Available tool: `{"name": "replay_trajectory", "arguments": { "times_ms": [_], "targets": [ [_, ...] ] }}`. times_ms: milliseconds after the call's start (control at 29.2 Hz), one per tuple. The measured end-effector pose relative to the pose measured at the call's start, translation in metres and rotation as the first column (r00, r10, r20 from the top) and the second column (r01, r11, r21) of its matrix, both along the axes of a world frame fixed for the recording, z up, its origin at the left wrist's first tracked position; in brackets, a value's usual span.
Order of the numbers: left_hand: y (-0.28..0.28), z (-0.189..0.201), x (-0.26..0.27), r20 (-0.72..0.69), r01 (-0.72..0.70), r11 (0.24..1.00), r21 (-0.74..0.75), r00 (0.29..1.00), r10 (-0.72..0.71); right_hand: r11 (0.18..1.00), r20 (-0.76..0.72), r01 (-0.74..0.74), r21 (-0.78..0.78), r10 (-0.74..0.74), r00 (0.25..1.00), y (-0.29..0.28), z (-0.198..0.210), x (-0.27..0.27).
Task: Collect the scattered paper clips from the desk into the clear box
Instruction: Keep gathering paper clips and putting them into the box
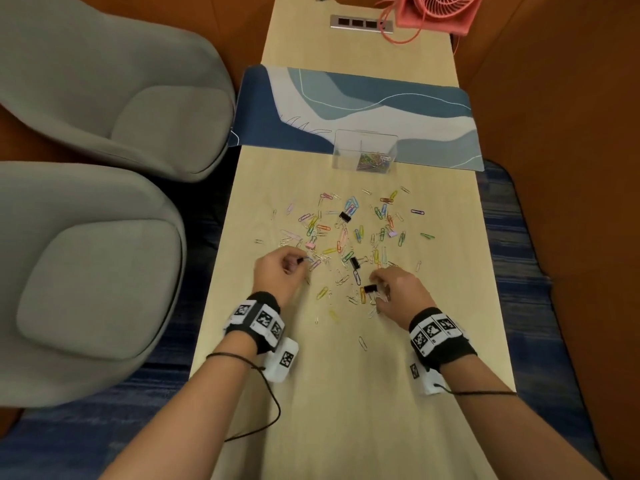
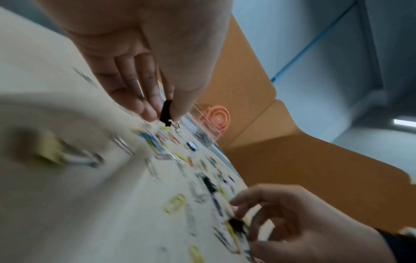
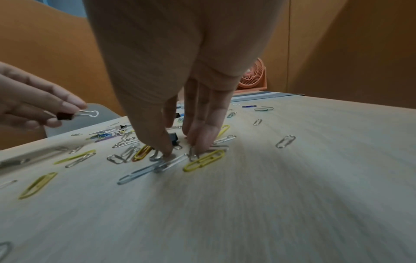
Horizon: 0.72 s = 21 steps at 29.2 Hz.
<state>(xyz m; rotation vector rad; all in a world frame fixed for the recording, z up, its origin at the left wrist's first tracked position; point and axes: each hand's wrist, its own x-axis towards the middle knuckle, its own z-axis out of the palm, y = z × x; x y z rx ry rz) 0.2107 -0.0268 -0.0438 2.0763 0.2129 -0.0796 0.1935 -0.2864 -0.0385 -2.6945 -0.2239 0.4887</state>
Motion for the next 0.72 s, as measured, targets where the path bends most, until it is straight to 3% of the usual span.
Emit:
{"name": "replay_trajectory", "arguments": {
  "times_ms": [137, 376, 547, 718],
  "targets": [
    [0.049, -0.008, -0.001, -0.099, -0.113, 0.990, 0.090, 0.988, 0.122, 0.984, 0.019, -0.168, -0.052, 0.169, 0.985, 0.005, -0.006, 0.002],
    [0.065, -0.017, -0.006, -0.200, -0.030, 0.977, 0.210, 0.977, 0.073, 0.991, -0.032, -0.115, -0.068, 0.113, 0.993, 0.009, 0.008, 0.015],
    [0.069, -0.013, -0.009, -0.233, 0.080, 0.953, 0.294, 0.972, -0.009, 0.993, -0.061, 0.037, 0.111, -0.030, 0.998, 0.039, 0.026, 0.025],
    [0.070, -0.009, 0.003, -0.230, 0.102, 0.943, 0.316, 0.973, -0.028, 0.965, -0.260, -0.097, 0.246, 0.162, 0.952, 0.114, 0.024, 0.003]
  ]
}}
